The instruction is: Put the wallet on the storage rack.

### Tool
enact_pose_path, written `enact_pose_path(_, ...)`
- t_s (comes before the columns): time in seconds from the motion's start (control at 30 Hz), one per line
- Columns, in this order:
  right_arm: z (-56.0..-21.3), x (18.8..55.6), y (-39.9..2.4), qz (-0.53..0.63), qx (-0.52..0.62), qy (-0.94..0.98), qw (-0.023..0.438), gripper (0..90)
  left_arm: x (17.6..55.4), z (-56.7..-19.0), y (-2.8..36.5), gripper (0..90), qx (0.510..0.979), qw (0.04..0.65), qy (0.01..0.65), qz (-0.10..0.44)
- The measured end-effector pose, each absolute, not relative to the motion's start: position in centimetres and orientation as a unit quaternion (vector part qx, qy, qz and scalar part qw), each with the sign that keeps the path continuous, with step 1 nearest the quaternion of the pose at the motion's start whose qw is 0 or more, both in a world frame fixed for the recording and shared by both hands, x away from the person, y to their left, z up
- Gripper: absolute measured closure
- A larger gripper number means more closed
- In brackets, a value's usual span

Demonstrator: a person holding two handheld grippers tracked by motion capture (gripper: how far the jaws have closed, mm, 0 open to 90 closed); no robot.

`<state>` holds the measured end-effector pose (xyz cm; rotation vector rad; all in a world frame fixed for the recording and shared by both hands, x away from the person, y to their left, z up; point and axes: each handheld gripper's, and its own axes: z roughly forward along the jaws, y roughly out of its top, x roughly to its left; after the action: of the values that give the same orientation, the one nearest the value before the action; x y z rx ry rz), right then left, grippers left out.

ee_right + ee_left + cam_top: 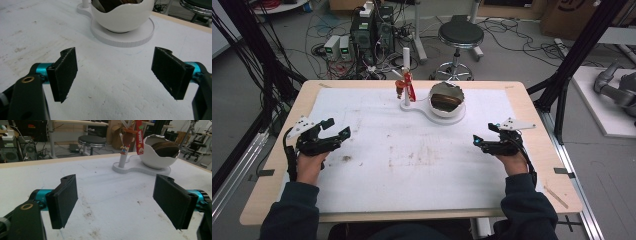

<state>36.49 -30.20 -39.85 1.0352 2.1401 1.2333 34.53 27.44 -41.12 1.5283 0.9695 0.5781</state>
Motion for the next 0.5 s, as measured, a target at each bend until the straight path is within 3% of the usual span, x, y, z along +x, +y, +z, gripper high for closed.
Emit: enact_pose_path(0.5, -39.96, 36.14, -30.73, 0.441, 0.387, 0.774, 0.237, 21.4, 34.07, -41.29, 27.52, 20.4, 0.651, 0.587, 0.413, 0.246)
